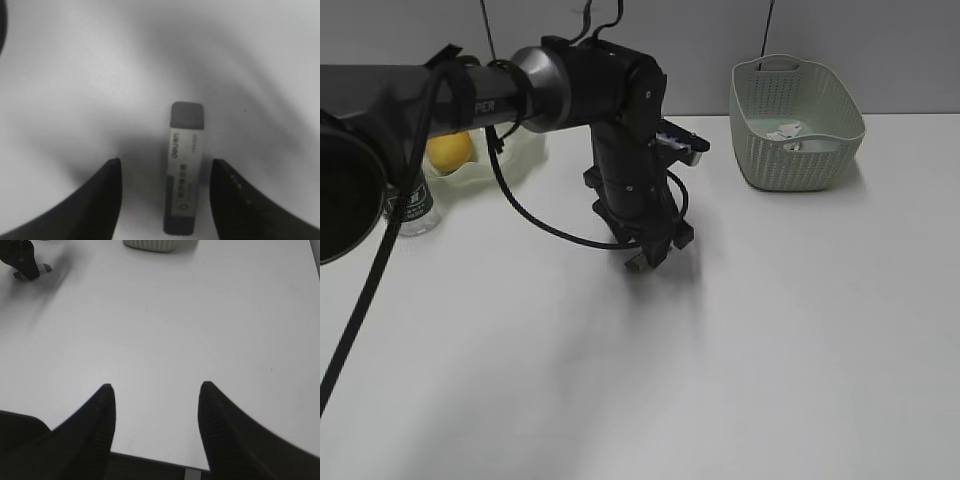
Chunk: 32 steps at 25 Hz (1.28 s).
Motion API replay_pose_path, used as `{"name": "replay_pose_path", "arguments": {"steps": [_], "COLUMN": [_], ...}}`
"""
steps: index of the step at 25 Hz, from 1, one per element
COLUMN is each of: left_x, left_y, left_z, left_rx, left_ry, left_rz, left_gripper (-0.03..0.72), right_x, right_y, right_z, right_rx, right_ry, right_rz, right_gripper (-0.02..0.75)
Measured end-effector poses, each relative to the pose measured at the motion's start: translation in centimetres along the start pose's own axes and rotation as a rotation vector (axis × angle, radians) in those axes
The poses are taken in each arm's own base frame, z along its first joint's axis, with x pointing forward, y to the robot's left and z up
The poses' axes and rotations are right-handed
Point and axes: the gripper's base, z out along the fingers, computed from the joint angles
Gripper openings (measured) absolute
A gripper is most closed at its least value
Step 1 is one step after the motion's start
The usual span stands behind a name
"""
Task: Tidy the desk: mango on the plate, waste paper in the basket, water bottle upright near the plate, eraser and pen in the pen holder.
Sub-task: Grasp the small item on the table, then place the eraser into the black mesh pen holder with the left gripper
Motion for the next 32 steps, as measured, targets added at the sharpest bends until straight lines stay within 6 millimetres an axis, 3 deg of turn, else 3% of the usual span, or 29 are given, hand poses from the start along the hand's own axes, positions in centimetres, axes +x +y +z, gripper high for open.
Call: {"name": "replay_pose_path", "arguments": {"steps": [5,13,18,23,29,32], "left_x": [0.1,0.1,0.1,-0.4,-1.5,-2.1], "left_y": [-0.1,0.0,0.0,0.0,0.8,2.5], "left_z": [0.6,0.6,0.4,-2.8,-9.4,-12.4], "left_rx": [0.005,0.001,0.003,-0.002,-0.026,-0.046], "left_ry": [0.012,0.011,0.009,-0.056,-0.286,-0.443], "left_rz": [-0.007,-0.005,-0.006,-0.008,-0.045,-0.103], "left_gripper": [0.371,0.165,0.157,0.157,0.157,0.157], "right_x": [0.0,0.0,0.0,0.0,0.0,0.0], "right_y": [0.0,0.0,0.0,0.0,0.0,0.0], "right_z": [0.0,0.0,0.0,0.0,0.0,0.0], "right_rx": [0.0,0.0,0.0,0.0,0.002,0.002], "right_ry": [0.0,0.0,0.0,-0.001,-0.001,-0.002], "right_rz": [0.0,0.0,0.0,0.0,-0.001,-0.001], "right_gripper": [0.429,0.429,0.429,0.429,0.429,0.429]}}
